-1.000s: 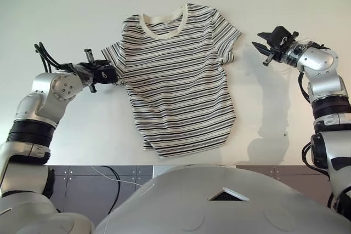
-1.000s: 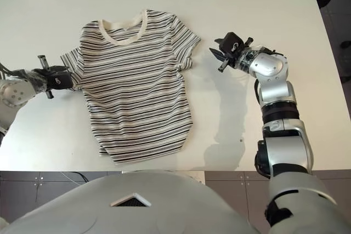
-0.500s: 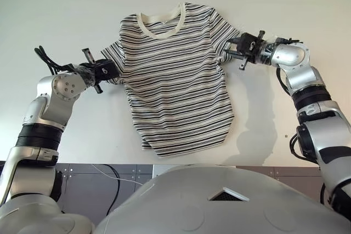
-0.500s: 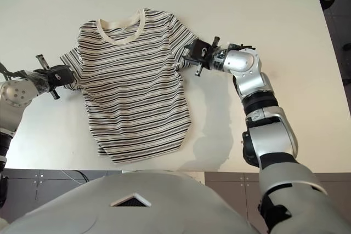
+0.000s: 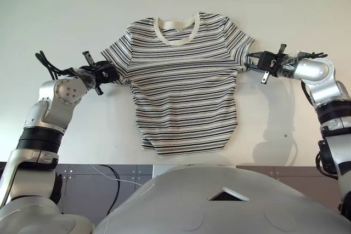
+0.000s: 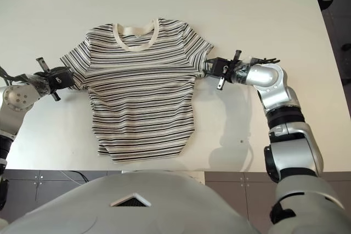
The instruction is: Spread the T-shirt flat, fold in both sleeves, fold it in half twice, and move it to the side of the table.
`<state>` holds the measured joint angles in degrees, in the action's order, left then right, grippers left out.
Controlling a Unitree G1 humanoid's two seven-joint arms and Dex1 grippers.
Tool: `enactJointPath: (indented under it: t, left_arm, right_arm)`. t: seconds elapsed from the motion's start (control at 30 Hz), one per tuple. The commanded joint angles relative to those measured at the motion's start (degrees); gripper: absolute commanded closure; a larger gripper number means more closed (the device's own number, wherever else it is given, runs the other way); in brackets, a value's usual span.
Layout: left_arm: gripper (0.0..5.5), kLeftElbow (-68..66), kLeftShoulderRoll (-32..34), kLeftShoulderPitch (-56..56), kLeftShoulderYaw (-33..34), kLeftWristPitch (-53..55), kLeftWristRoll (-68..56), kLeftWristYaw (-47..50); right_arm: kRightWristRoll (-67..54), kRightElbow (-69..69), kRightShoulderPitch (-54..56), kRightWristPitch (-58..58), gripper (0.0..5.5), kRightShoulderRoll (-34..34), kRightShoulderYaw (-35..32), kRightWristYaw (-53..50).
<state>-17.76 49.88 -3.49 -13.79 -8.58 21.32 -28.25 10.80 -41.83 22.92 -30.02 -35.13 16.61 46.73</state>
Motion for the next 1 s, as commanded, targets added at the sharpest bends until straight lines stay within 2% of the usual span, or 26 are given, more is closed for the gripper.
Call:
enactJointPath:
  t: [0.03,0.17,0.33,0.43,0.6,0.73,0.87,1.0]
  left_arm:
    - [4.72,10.7,-6.5,12.1,-0.7,11.5,-9.9,-7.6]
    - [4.72,23.6,-7.7,14.8,0.5,21.4,-15.7,-9.1]
    - [4.72,18.7,-3.8,10.4,2.5,19.0,-10.7,-6.7]
    - [4.72,13.2,-2.3,6.7,1.2,13.9,-6.6,-6.0]
    - [4.72,4.8,-3.7,-0.8,-2.6,5.1,-3.2,-7.5]
    - [4.72,5.4,-3.2,-2.8,1.5,4.9,-7.7,-9.1]
    - [4.72,6.7,-6.0,-9.2,6.6,4.6,-7.4,-1.2]
    - [4.72,9.2,-10.2,-14.0,6.2,1.4,-7.6,1.4]
  right_arm:
    - [-0.9,6.9,-9.3,5.9,4.26,-3.1,-0.7,1.7]
    - [-4.8,16.7,-11.9,11.4,4.26,-2.2,-3.5,0.7]
    - [-7.0,24.6,-11.3,16.2,4.26,-4.8,-6.8,1.7]
    - [-4.7,22.8,-8.8,15.4,4.26,-5.3,-6.5,1.2]
    - [-0.2,11.2,-0.9,11.2,4.26,-1.2,-3.6,-2.3]
    - [-2.5,10.4,2.0,10.0,4.26,0.4,-5.7,-3.6]
    - [-2.8,10.2,2.4,8.9,4.26,2.3,-4.9,-3.8]
    - [-2.1,9.4,2.6,8.1,4.26,3.3,-2.9,-2.1]
